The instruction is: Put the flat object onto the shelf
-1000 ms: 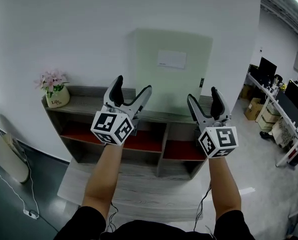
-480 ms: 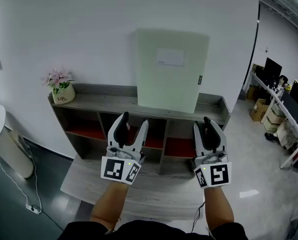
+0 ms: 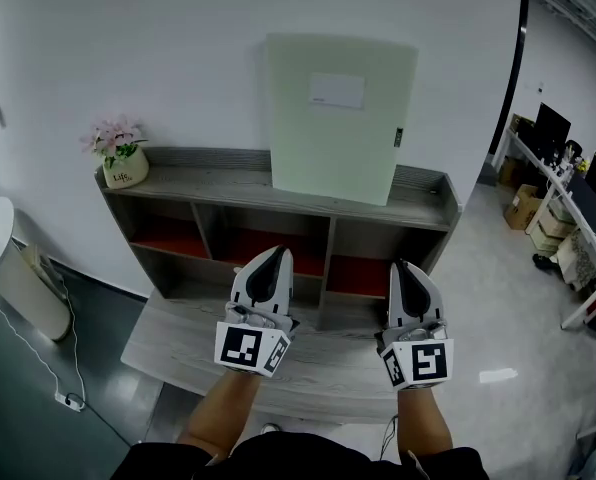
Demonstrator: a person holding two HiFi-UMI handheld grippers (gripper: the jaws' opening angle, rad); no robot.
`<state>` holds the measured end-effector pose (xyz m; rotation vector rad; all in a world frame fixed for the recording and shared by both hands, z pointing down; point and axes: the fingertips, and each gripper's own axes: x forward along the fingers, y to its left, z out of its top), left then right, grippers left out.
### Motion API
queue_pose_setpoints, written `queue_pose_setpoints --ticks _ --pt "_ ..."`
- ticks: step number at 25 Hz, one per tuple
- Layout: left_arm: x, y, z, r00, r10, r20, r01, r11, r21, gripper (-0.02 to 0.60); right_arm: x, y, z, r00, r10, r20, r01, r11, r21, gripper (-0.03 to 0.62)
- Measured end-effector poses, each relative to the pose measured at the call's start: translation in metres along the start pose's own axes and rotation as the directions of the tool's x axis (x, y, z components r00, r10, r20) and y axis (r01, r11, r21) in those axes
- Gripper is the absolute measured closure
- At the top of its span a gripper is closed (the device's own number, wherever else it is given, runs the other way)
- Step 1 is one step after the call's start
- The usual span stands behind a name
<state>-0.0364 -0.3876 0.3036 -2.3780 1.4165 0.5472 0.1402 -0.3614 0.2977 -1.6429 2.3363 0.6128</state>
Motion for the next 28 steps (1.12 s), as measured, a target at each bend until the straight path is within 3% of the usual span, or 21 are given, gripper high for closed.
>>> queue_pose_setpoints --ticks 28 --pt "-0.023 -0.008 -0.013 0.996 -0.008 -0.085 0.01 1.0 0.023 0.574 -0.01 0.028 -0.021 0.999 0.025 -0.046 -0.022 0.998 0.066 0.571"
